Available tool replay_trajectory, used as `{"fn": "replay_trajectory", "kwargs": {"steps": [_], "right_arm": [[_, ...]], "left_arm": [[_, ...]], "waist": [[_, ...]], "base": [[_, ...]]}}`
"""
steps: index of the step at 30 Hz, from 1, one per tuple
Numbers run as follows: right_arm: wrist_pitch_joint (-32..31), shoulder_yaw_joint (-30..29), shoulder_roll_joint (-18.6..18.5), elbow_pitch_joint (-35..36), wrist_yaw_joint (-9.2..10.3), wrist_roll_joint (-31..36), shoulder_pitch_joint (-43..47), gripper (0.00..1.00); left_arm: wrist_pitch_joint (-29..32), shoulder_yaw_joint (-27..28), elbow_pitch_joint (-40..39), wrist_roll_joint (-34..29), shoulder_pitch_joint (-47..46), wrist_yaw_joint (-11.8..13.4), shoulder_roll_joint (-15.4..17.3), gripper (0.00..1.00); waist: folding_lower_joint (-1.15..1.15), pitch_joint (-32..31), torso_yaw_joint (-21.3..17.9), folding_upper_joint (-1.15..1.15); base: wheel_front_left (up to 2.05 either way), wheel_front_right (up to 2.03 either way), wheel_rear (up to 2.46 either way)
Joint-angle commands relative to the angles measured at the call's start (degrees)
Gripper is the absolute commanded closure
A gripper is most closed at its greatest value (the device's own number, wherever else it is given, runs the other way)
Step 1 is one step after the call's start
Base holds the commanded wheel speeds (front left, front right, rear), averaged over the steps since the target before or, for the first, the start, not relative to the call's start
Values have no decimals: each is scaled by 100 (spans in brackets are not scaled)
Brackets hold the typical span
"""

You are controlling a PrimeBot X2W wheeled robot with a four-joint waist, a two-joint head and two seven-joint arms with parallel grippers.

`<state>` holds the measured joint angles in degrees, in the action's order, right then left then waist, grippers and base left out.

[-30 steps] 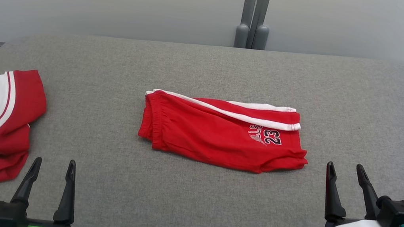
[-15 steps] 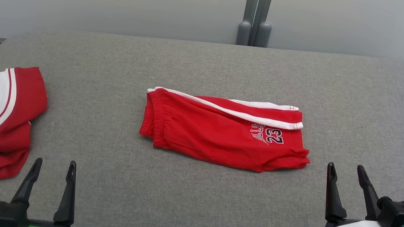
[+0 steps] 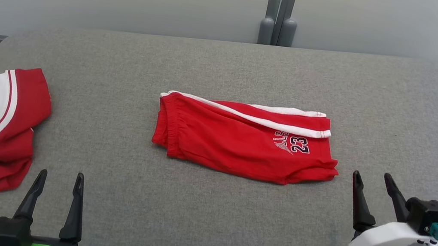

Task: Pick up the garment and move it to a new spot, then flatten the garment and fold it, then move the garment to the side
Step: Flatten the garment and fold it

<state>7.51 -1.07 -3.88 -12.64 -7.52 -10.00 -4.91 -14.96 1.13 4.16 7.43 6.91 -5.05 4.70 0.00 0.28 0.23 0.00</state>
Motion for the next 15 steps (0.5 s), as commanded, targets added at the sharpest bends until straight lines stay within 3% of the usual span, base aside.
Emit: {"fn": "replay_trajectory", "kwargs": {"steps": [1,8,15], "right_arm": [[-71,1,-93,-160,6,-49,-205,0],[-58,16,-270,-998,6,-119,-895,0],[85,108,-381,-2273,6,-73,-1829,0]], "left_arm": [[-22,-14,-16,4,-116,-13,8,0],[-22,-75,-14,5,-235,-38,-13,0],[-22,-151,26,16,-434,-69,-26,0]], "waist": [[0,47,33,0],[0,230,152,0],[0,558,343,0]], "base": [[0,0,0],[0,0,0],[0,0,0]]}}
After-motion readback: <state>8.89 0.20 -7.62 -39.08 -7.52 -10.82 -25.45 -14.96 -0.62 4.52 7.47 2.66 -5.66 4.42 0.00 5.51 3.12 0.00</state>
